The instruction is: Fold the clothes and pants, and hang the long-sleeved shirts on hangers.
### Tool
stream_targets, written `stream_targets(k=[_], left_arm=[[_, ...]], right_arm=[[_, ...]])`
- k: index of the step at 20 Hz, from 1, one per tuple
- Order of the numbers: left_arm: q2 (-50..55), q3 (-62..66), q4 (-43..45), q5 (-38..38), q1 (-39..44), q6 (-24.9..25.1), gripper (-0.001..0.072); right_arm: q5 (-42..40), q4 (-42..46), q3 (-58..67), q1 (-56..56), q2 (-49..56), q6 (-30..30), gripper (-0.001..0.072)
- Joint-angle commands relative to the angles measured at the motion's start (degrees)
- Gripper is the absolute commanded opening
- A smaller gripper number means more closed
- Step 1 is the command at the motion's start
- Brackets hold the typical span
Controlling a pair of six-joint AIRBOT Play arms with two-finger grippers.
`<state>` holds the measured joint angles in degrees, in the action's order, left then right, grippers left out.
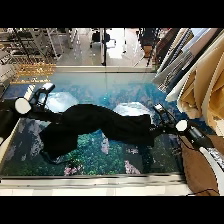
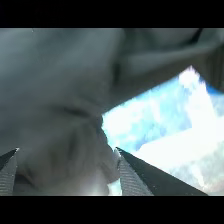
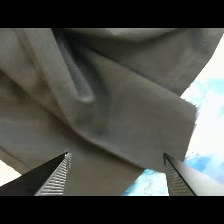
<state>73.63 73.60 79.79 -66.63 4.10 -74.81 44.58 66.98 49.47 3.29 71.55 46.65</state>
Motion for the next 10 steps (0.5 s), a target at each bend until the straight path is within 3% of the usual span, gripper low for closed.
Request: stream_targets(k=[1, 4, 10], left_arm=[[5.2, 0.9, 10.5, -8.7, -4.2, -5.5, 0.0635], [2.6, -2.1, 6.9, -9.1, -13.3, -5.3, 0.0637], [-1.8, -17.6, -15.6, -8.3, -32.3, -1.6, 0.0639]], right_arm=[[4.3, -2.0, -0.4, 0.3, 0.7, 5.8, 0.0648], [8.5, -6.0, -1.5, 1.1, 0.7, 6.4, 0.0648], [10.1, -19.3, -4.1, 0.9, 1.1, 6.7, 0.0648]])
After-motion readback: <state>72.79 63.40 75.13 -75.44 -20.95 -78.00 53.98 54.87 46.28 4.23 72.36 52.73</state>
